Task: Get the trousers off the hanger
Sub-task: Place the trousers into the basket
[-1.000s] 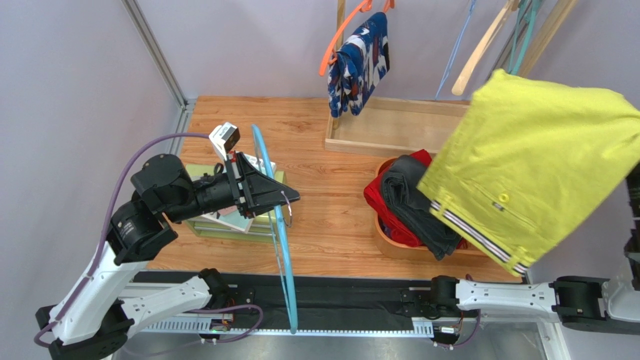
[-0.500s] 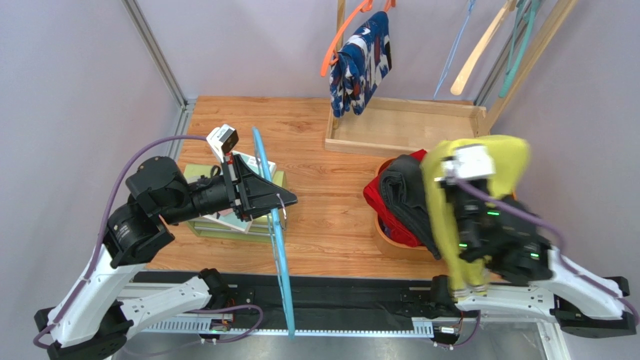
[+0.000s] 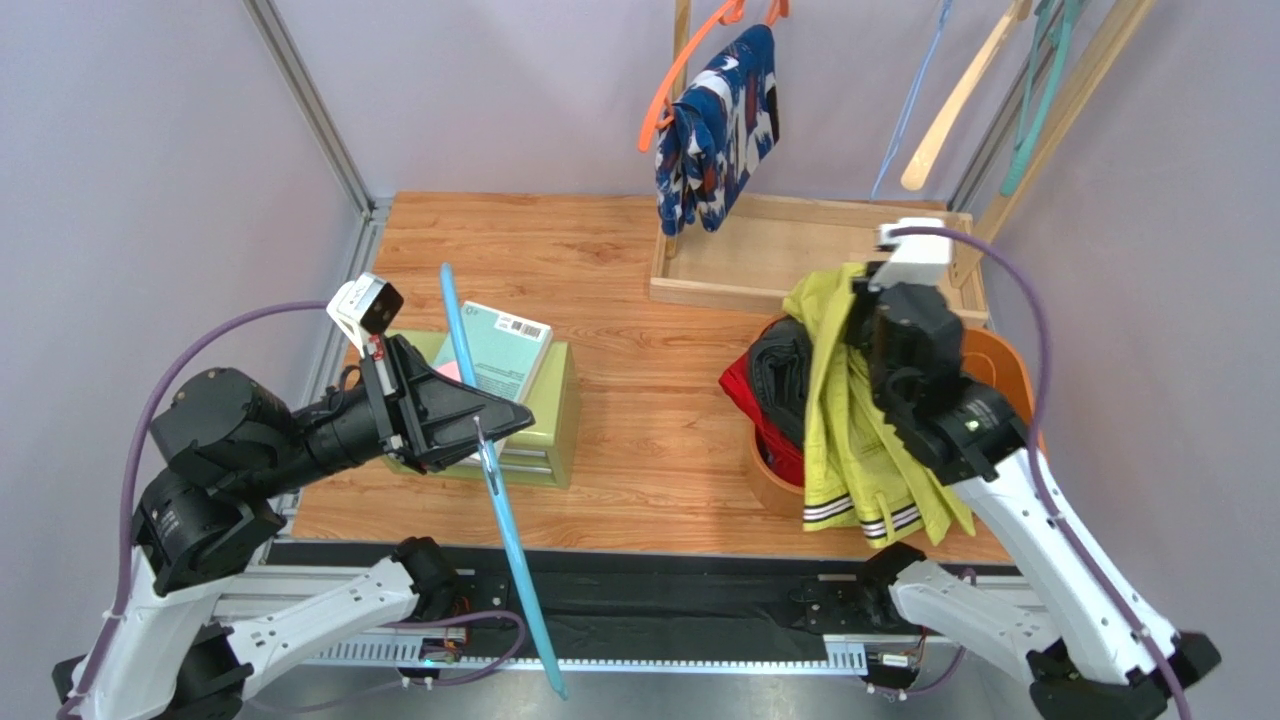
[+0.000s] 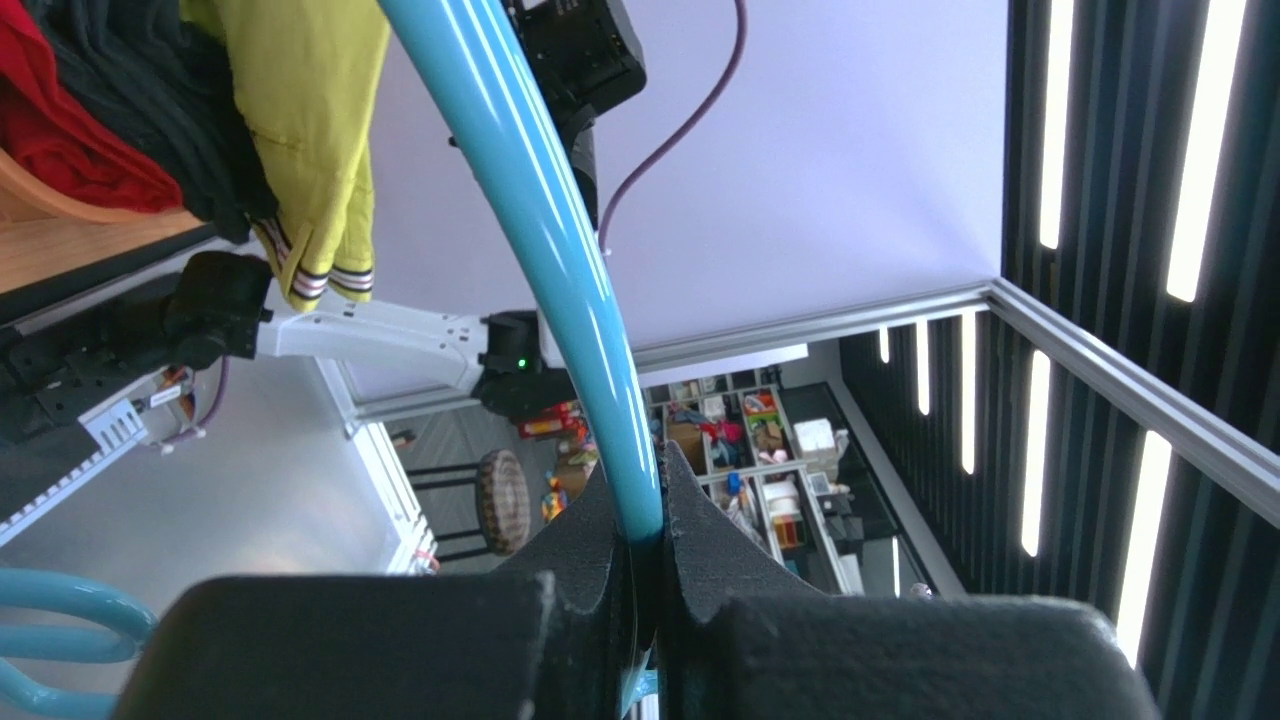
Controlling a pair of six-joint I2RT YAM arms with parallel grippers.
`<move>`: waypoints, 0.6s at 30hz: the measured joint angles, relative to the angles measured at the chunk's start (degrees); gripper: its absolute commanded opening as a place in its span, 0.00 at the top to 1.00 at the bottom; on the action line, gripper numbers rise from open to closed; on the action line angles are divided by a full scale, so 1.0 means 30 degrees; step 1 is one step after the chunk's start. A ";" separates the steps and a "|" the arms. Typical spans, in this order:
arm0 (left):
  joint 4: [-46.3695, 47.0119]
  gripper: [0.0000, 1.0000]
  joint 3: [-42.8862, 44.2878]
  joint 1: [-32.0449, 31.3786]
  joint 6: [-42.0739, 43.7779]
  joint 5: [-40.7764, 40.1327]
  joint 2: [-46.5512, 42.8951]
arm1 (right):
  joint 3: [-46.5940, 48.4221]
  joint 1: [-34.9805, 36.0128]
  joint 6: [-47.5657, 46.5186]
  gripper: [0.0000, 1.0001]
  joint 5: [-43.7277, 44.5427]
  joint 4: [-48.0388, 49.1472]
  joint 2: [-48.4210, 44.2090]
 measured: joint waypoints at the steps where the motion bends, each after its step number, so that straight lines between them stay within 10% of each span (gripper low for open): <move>1: -0.0007 1.00 0.0000 0.0000 -0.0015 -0.0044 -0.0095 | 0.0066 -0.1195 0.0437 1.00 -0.0364 -0.0328 -0.0495; 14: -0.0007 1.00 0.0000 0.0000 -0.0036 0.0000 0.1064 | 0.1982 -0.8816 0.1290 0.98 -0.4240 -0.4226 -0.1166; 18: 0.0109 1.00 -0.0007 0.0000 -0.0044 0.0073 0.1100 | 0.1086 -0.8779 0.3432 0.74 -0.7359 -0.6011 -0.1122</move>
